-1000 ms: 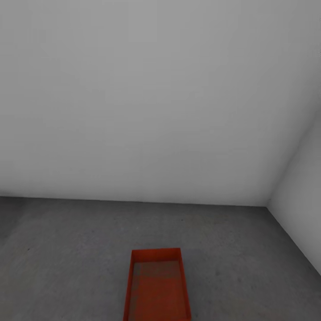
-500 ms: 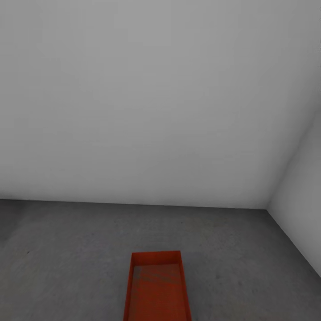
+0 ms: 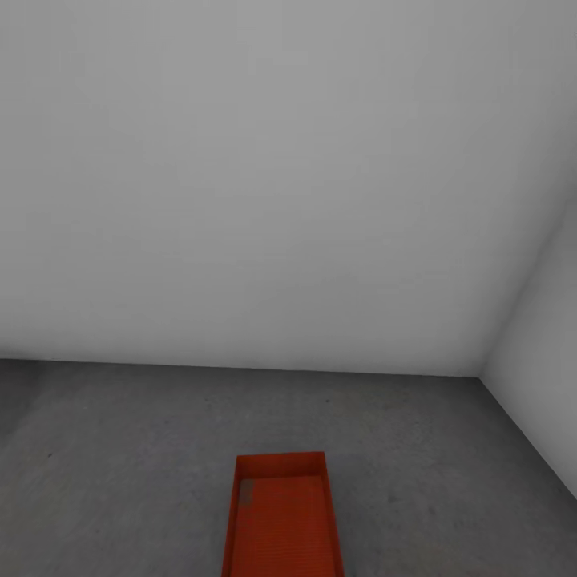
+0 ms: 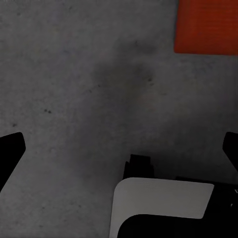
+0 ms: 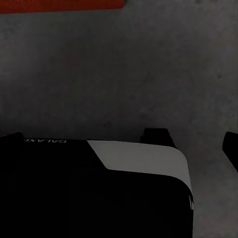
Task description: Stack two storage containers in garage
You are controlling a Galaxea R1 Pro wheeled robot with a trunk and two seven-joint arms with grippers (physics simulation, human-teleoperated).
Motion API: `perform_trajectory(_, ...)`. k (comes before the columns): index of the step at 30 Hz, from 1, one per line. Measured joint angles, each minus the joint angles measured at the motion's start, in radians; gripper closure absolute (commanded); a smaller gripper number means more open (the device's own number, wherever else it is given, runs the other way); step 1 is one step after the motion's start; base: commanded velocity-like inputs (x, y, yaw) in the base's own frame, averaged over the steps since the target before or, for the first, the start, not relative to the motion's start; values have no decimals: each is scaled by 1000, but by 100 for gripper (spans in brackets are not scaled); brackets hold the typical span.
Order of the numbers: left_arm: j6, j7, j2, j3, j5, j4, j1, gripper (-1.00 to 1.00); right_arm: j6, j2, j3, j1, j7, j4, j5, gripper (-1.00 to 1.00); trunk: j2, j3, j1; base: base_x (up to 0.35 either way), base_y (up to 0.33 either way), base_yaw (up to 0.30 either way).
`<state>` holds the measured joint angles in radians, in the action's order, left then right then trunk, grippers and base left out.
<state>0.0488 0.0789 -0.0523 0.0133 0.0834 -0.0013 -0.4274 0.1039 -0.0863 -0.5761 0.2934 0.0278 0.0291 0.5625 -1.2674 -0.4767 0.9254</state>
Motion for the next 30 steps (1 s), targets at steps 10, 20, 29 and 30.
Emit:
perform_trajectory(10, -1, 0, 0, 0, 0, 0, 0, -100, 3, 0, 0, 0, 0, 0, -1, -100, 0, 0, 0, 0, 0, 0)
perform_trajectory(20, -1, -1, 3, 0, 0, 0, 0, -100, -1, -2, -1, 0, 5, 0, -2, -100, 0, 0, 0, 0, 0, -120)
perform_trajectory(29, -1, -1, 3, 0, 0, 0, 0, -100, -2, -4, -2, 0, 5, 0, -2, -100, 0, 0, 0, 0, 0, -285)
perform_trajectory(30, -1, -1, 3, 0, 0, 0, 0, -100, -2, -5, -2, 0, 5, 0, -2, -100, 0, 0, 0, 0, 0, -293)
